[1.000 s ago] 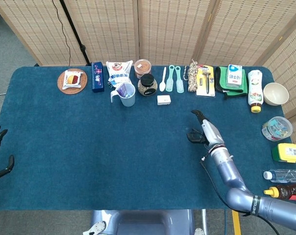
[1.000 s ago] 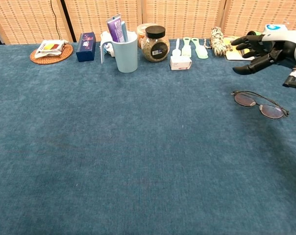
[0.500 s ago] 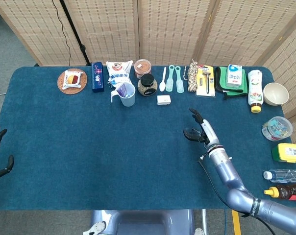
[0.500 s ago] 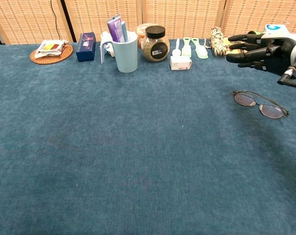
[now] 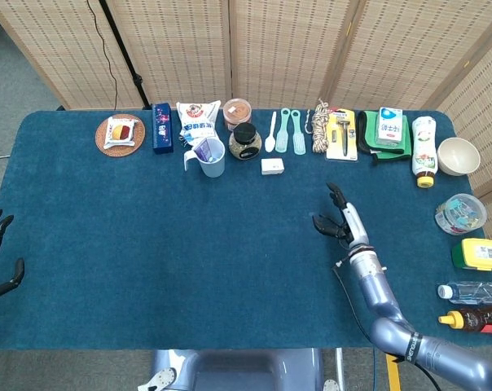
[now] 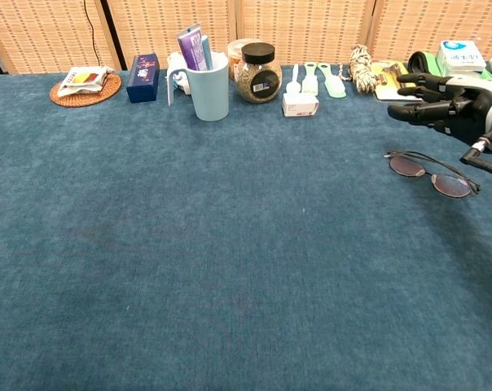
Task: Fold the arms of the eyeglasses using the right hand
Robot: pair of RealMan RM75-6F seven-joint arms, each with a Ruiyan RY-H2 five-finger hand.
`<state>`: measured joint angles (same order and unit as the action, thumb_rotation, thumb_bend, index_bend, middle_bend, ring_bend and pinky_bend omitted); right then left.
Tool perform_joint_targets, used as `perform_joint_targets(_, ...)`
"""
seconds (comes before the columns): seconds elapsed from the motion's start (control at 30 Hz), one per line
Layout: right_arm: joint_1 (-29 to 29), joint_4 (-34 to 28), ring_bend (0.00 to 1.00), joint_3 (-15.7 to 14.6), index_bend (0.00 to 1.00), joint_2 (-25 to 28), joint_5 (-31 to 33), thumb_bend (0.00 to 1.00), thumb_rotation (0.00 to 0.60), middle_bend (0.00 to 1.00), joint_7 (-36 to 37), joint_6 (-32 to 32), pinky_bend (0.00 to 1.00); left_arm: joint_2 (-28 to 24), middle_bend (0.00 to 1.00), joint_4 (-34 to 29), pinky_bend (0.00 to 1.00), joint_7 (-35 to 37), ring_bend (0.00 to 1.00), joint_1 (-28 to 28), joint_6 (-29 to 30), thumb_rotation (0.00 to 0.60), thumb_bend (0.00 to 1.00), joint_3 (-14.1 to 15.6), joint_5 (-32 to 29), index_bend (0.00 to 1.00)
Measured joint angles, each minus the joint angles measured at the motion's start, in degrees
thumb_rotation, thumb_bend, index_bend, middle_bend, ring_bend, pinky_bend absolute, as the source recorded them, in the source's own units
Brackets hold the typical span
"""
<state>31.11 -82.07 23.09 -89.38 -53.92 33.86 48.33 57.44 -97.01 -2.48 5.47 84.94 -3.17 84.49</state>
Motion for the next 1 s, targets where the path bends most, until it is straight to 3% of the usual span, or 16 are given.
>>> perform_joint_targets(0.37,-0.3,5.5,0.0,0.3,0.0,-4.2,-0.5,0.45,0.6,0.0,2.0,0.4,0.0,-0.4,0.0,-0.3,0.03,-0.1,0.0,-0.2,0.1,0.385,0.5,0.0,-0.2,0.07)
perform_joint_targets(1.0,-0.2,9.2,0.0,1.4,0.0,-9.9,-1.0,0.46,0.6,0.0,1.6,2.5,0.0,-0.6,0.0,0.7,0.03,1.2,0.0,-0.8,0.4,0.385,0.5,0.2,-0.5,0.07)
